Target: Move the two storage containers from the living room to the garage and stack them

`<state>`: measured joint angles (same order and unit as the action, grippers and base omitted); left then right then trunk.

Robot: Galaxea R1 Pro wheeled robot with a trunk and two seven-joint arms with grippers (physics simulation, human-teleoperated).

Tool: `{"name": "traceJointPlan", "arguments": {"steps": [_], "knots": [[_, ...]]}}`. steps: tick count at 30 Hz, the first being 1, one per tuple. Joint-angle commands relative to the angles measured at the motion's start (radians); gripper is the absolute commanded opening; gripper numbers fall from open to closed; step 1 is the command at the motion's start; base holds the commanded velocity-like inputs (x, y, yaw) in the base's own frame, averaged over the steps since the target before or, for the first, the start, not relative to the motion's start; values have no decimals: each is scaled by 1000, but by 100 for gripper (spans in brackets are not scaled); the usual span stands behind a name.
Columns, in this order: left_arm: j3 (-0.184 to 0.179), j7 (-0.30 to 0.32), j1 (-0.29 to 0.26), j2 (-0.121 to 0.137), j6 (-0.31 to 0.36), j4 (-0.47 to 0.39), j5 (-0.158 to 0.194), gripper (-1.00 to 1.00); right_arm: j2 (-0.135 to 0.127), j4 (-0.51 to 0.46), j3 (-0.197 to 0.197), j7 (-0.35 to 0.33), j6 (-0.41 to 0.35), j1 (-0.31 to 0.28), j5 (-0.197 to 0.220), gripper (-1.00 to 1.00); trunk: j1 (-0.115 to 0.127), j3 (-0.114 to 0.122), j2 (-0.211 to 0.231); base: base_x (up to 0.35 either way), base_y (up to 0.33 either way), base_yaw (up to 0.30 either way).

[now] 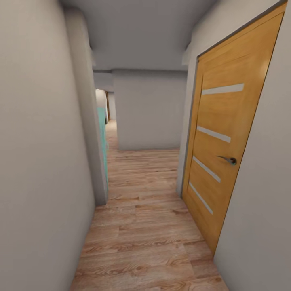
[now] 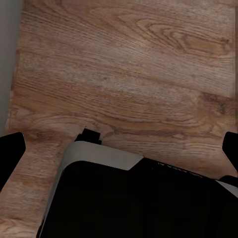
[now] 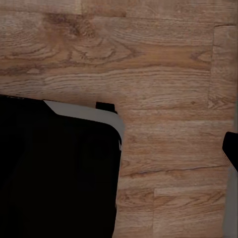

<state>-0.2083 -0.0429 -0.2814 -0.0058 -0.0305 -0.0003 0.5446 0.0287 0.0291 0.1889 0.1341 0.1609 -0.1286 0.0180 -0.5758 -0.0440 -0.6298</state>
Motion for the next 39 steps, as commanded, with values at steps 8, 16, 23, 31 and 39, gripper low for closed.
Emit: {"name": "traceJointPlan", "arguments": {"steps": [8, 16, 23, 31, 39], "knots": [[-9, -4, -1, 0, -2, 0, 8, 100, -1, 3, 6, 4, 6, -2, 2, 100, -1, -2, -1, 322, 0, 0], [-9, -3, -1, -1, -1, 0, 7, 100, 2, 3, 5, 5, 5, -2, 3, 100, -1, -2, -1, 322, 0, 2], [-9, -4, -1, 0, 0, 0, 8, 100, 2, 3, 5, 6, 5, -2, 7, 100, -1, -2, -1, 322, 0, 169], [-8, -4, -1, 0, 3, 0, 8, 100, 2, 3, 6, 7, 5, -2, 7, 100, -1, -2, -1, 322, -10, 246], [-9, -4, -1, -1, 1, 0, 6, 100, 2, 3, 7, 1, 5, -2, 3, 100, -1, -2, -1, 314, -95, 39]]}}
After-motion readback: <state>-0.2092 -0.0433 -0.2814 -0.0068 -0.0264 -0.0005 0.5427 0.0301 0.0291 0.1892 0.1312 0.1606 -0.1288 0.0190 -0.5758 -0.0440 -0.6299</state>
